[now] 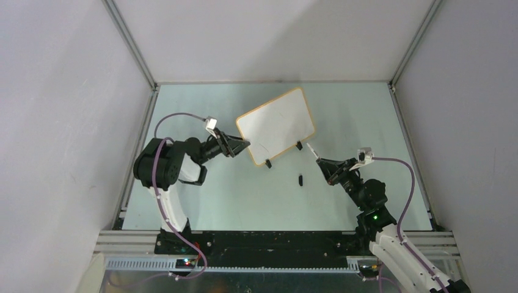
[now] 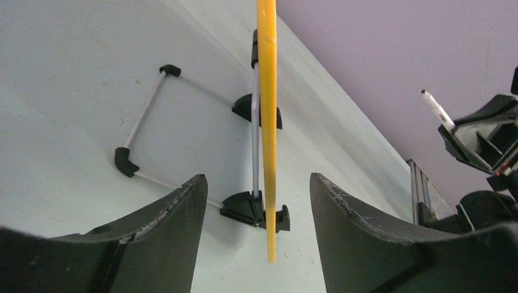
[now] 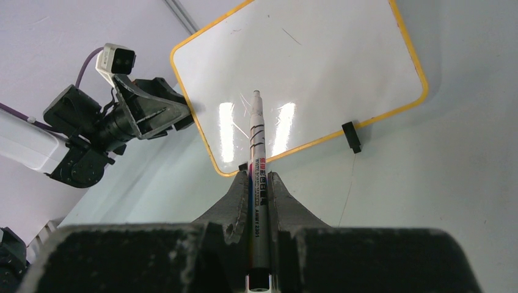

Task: Write a sentence on the whiteboard
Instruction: Move the whiteboard to the center of the board.

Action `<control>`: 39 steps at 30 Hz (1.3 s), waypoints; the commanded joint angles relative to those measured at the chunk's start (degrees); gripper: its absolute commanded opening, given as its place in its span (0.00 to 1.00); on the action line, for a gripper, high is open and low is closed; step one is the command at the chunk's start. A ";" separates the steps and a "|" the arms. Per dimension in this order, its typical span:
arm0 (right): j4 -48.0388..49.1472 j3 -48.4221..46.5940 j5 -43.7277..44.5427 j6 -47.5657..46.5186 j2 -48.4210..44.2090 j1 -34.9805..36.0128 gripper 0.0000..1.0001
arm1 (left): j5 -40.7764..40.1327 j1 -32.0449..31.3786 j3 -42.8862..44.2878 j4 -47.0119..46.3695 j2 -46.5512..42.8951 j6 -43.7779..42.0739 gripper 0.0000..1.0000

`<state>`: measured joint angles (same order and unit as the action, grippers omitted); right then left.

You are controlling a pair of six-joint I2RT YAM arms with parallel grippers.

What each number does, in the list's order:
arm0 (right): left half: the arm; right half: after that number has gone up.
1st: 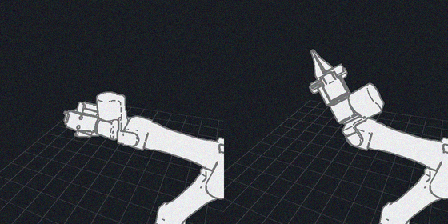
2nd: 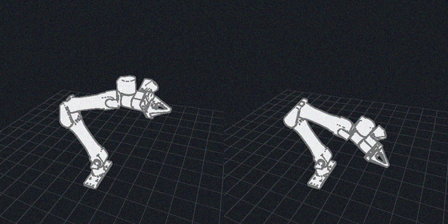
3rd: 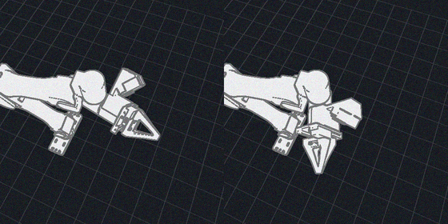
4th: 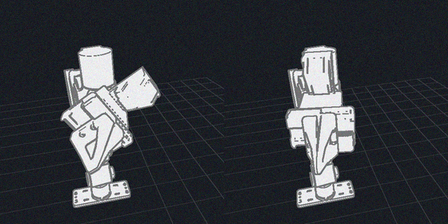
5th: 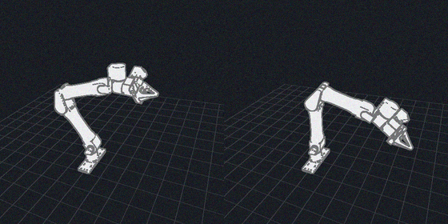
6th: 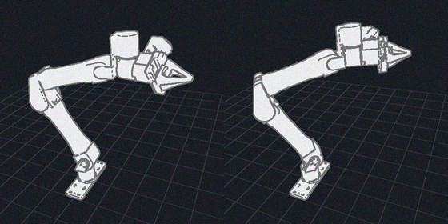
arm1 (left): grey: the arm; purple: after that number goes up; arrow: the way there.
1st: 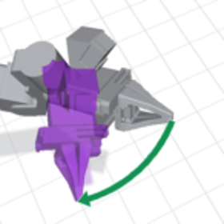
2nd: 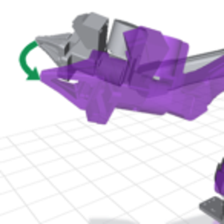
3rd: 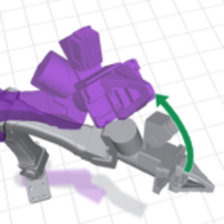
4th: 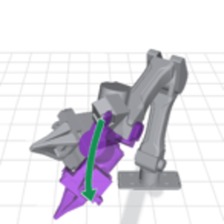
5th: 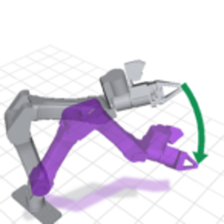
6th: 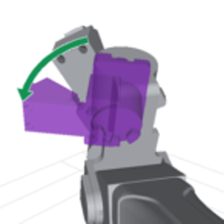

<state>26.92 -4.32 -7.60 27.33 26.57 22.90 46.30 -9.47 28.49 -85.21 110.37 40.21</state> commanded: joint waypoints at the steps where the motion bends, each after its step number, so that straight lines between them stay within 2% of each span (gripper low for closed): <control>1: 1.79 -2.51 0.04 -0.31 -0.51 0.30 0.00 | -4.73 0.50 0.97 -0.39 -2.91 0.66 0.69; 10: 1.45 -2.72 0.22 -0.61 -0.21 0.26 0.00 | -5.37 0.50 5.86 -2.42 -0.99 6.68 0.66; 13: 1.34 -2.80 0.30 -0.74 -0.20 0.31 0.00 | -5.13 0.50 7.29 -2.14 -0.32 7.27 0.57; 14: 1.31 -2.80 0.30 -0.73 -0.20 0.31 0.00 | -5.03 0.46 7.74 -1.71 -0.15 7.22 0.47; 17: 1.28 -2.82 0.28 -0.71 -0.12 0.28 0.00 | -4.83 0.52 8.30 -1.08 0.08 7.21 0.28; 18: 1.29 -2.81 0.25 -0.75 -0.11 0.25 0.00 | -4.54 0.52 8.55 -0.96 0.48 7.28 0.16; 20: 1.30 -2.81 0.17 -0.73 -0.11 0.34 0.00 | -3.54 0.53 9.19 -0.71 0.87 7.64 0.02; 29: 1.30 -2.98 0.04 -0.66 -0.11 0.28 0.00 | 4.87 1.20 11.19 -2.31 1.17 12.85 0.00; 39: 2.17 -2.71 -0.14 -0.46 1.01 0.32 0.00 | 8.86 1.21 11.67 -2.41 1.46 19.75 0.00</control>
<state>26.87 -4.62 -7.60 27.31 26.89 22.92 49.82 -8.16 38.30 -84.97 111.44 54.37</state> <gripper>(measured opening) 0.120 0.047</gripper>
